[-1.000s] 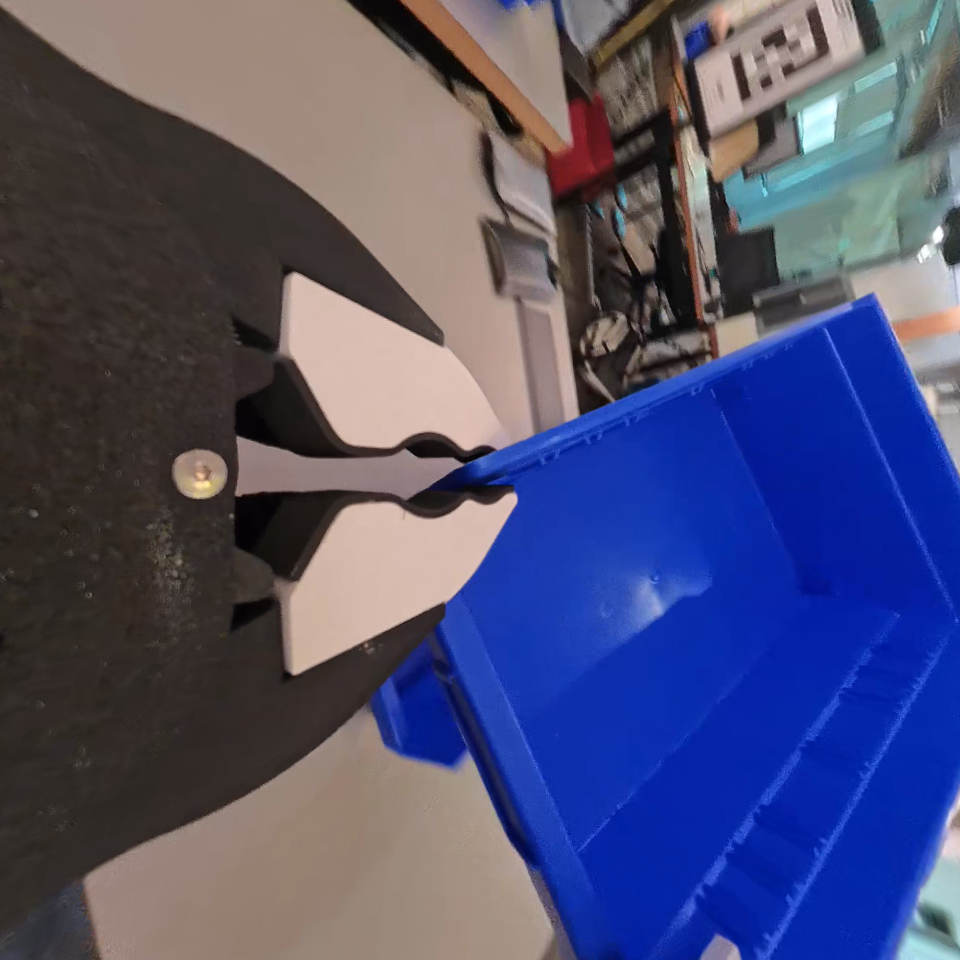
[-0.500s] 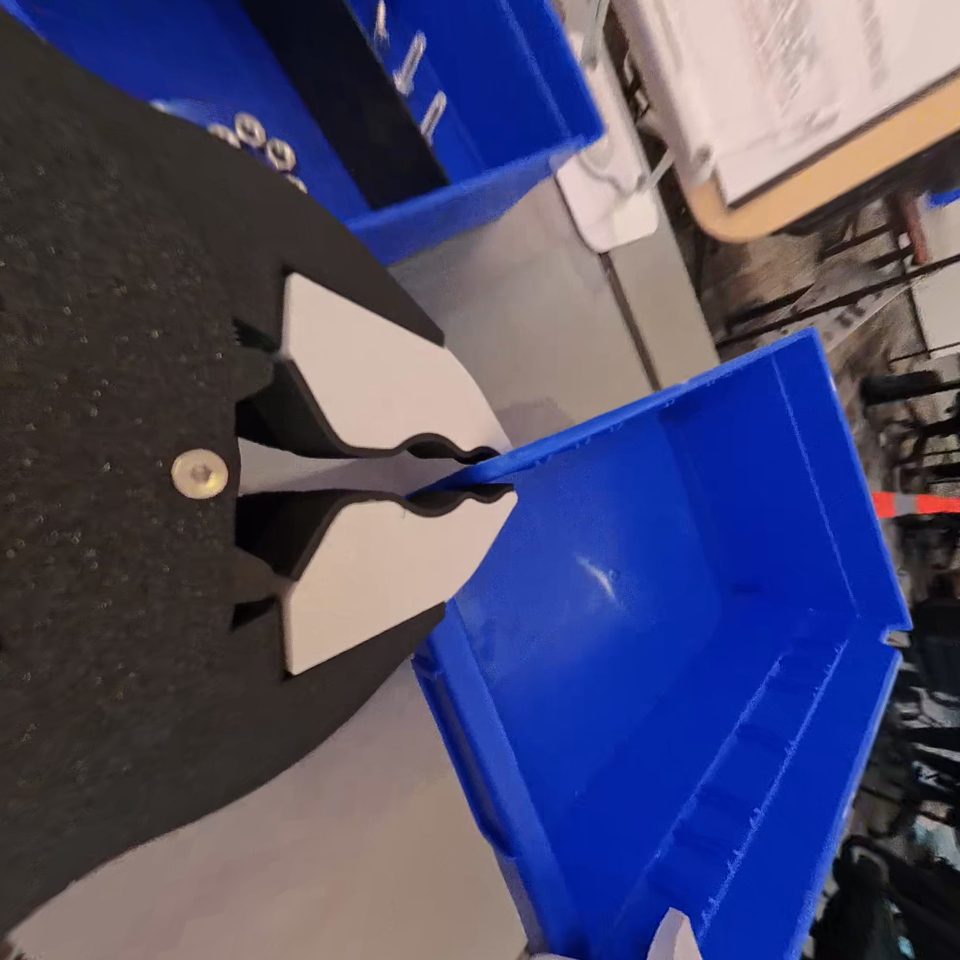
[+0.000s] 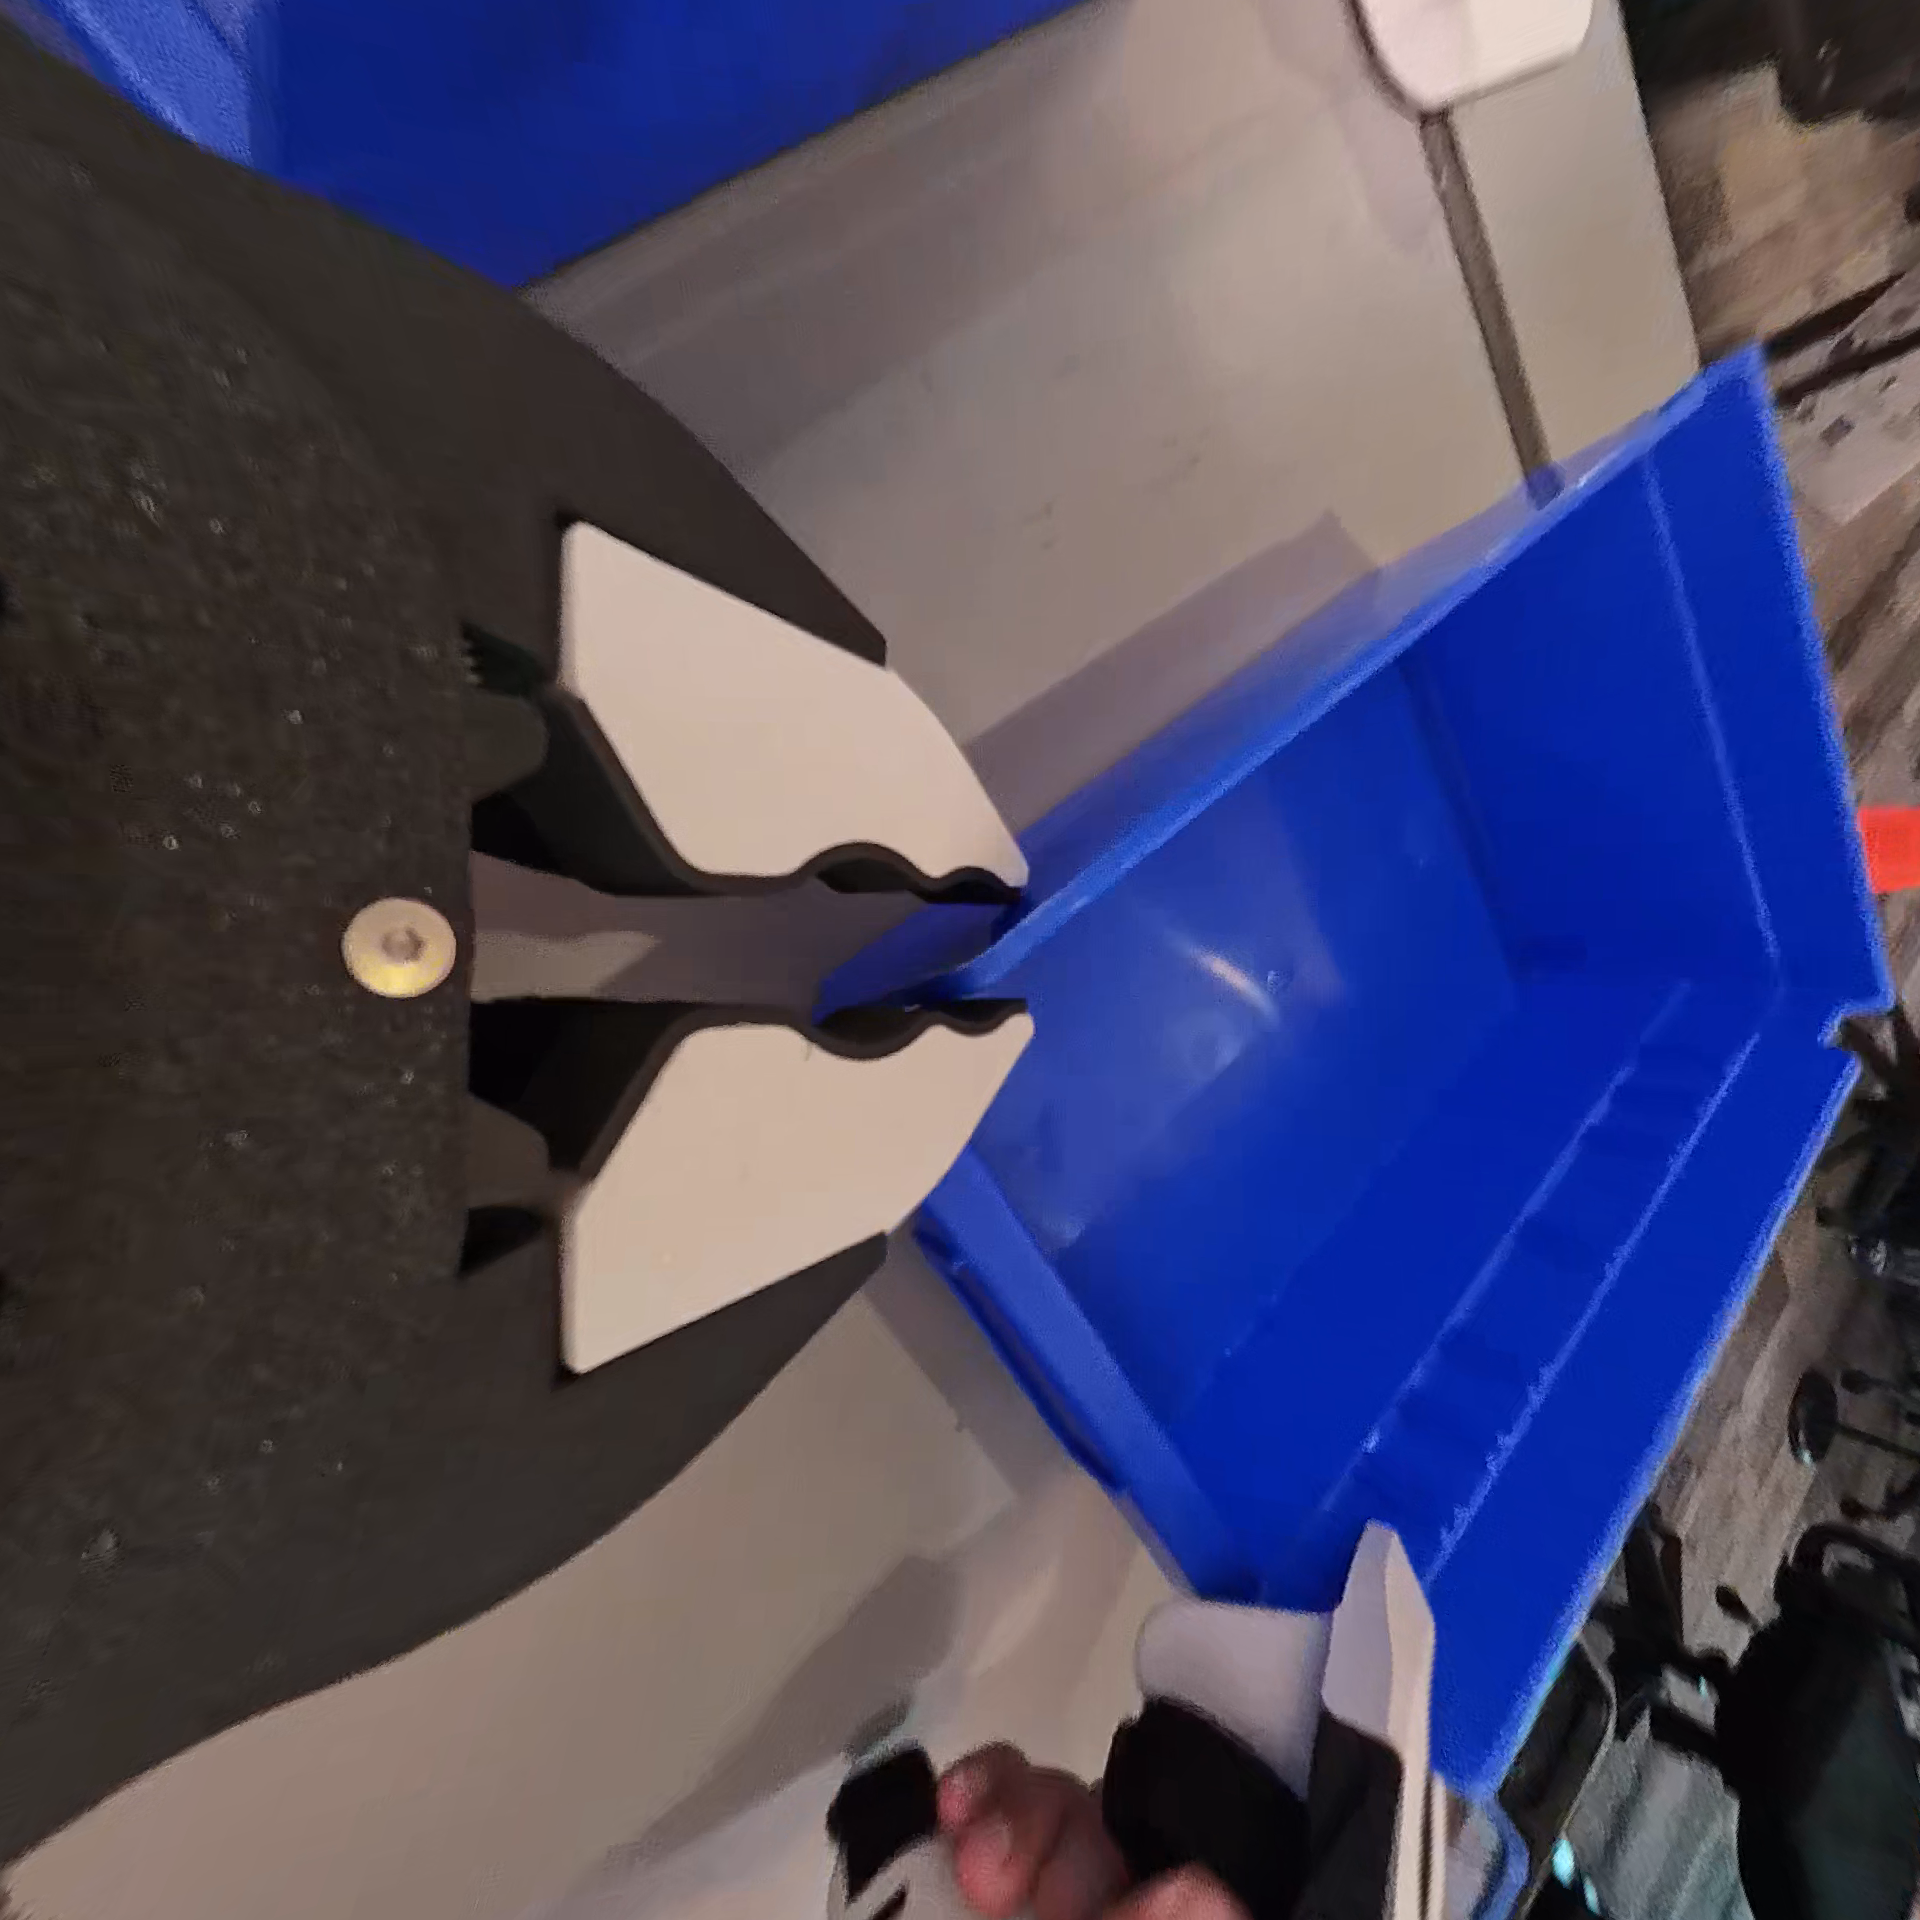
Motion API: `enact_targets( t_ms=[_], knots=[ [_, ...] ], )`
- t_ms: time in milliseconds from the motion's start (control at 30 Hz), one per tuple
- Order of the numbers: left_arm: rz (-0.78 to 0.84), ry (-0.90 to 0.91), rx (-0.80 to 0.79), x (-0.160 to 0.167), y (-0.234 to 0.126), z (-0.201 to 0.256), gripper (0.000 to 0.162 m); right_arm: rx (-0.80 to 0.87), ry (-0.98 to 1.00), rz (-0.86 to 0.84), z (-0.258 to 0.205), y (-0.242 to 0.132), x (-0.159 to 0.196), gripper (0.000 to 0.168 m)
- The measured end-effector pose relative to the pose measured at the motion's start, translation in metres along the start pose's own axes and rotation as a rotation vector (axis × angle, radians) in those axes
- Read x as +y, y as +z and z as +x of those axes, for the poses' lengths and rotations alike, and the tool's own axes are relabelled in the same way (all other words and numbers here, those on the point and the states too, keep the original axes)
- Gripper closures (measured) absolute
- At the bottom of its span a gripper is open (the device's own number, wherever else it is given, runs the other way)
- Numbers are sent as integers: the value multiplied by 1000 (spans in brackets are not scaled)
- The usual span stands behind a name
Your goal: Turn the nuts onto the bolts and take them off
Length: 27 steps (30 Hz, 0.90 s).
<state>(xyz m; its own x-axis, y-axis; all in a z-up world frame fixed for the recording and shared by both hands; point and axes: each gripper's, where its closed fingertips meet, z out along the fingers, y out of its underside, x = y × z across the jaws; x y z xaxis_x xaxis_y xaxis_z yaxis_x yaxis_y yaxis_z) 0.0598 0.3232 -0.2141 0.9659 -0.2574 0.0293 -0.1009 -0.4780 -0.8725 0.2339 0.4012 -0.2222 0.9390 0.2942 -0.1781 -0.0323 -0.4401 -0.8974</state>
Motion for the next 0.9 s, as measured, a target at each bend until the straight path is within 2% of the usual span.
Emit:
enact_targets(
  t_ms=[67, 167, 267, 333, 400, 467, 567, 633, 700, 767, 800, 833, 867, 900],
  knots=[
    [-28, -67, 124, -6, -17, 11, 132, 47, -42, 35, 6, -7, -7, 112],
    [159, -110, 219, -55, -93, 0, 119, 154, -126, 215, 11, -44, -43, 114],
    [234, 15, 66, -77, -160, -48, 99, 148, -230, 431, -24, -84, -82, 112],
    [262, 75, -72, -75, -194, -93, 95, 62, -295, 459, -69, -94, -87, 109],
    [305, 44, -230, -67, -219, -146, 99, -11, -365, 412, -118, -91, -79, 105],
    [238, -25, -252, -37, -227, -180, 97, -110, -350, 353, -172, -85, -64, 100],
    [148, -125, -340, 30, -227, -229, 91, -381, -224, 258, -270, -75, -24, 99],
    [92, -167, -353, 69, -215, -248, 91, -438, -182, 137, -313, -57, 12, 96],
    [15, -211, -346, 93, -201, -261, 87, -449, -157, 23, -339, -38, 41, 88],
    [-9, -241, -295, 100, -188, -262, 89, -414, -135, -18, -349, -24, 54, 91],
    [-8, -246, -274, 100, -184, -261, 94, -379, -143, -24, -349, -17, 57, 103],
    [-11, -238, -258, 100, -180, -259, 109, -331, -169, -28, -346, -11, 58, 126],
    [-17, -224, -279, 101, -180, -262, 138, -270, -200, -27, -340, -7, 58, 157],
    [-19, -192, -310, 101, -181, -266, 149, -222, -236, -12, -334, -6, 55, 165]
  ],
)
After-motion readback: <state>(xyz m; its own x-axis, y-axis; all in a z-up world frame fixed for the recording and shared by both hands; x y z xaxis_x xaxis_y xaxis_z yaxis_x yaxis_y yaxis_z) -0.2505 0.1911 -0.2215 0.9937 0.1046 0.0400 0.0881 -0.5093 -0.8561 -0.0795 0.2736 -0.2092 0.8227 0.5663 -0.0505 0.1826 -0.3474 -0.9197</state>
